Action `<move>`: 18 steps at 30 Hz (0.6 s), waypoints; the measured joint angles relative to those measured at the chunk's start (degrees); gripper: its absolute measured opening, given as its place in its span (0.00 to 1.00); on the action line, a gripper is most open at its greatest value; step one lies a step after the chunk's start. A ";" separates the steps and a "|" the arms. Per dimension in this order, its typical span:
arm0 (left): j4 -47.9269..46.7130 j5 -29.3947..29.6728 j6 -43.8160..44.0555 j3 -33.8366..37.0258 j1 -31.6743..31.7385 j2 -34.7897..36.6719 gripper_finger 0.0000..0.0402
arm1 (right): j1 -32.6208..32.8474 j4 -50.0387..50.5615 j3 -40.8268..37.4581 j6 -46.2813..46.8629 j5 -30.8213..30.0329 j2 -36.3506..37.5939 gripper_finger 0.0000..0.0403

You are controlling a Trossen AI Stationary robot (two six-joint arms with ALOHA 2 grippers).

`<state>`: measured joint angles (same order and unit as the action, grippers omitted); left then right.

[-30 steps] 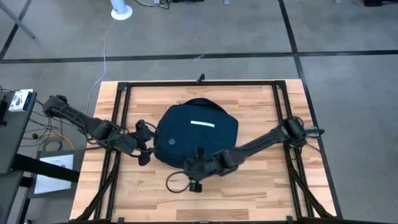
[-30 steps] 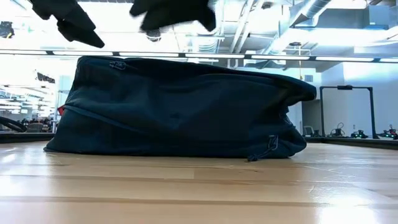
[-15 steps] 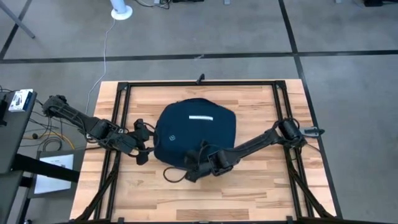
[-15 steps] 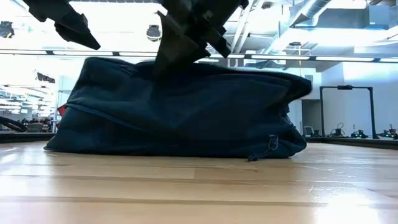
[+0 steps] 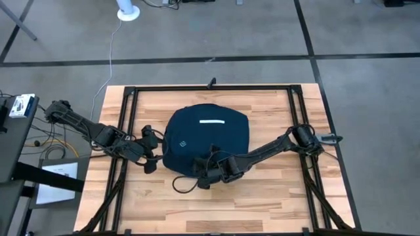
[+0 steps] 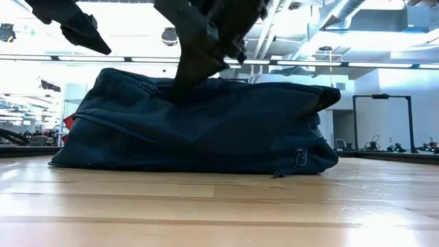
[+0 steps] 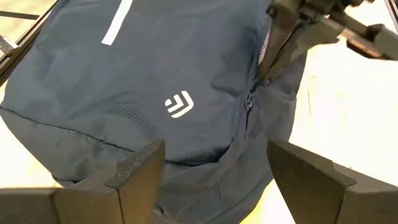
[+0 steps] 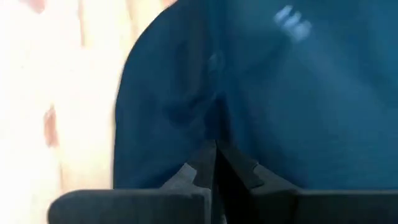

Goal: Unpack backpack
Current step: Close the blue backpack

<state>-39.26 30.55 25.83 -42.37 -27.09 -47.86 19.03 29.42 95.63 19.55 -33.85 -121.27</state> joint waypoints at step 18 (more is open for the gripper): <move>1.83 0.98 0.66 0.00 0.00 0.00 0.67 | -5.10 -2.73 -0.02 -4.90 1.96 0.04 0.28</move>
<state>-37.43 31.53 26.50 -42.37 -27.09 -47.86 13.93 26.70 95.61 14.65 -31.88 -121.23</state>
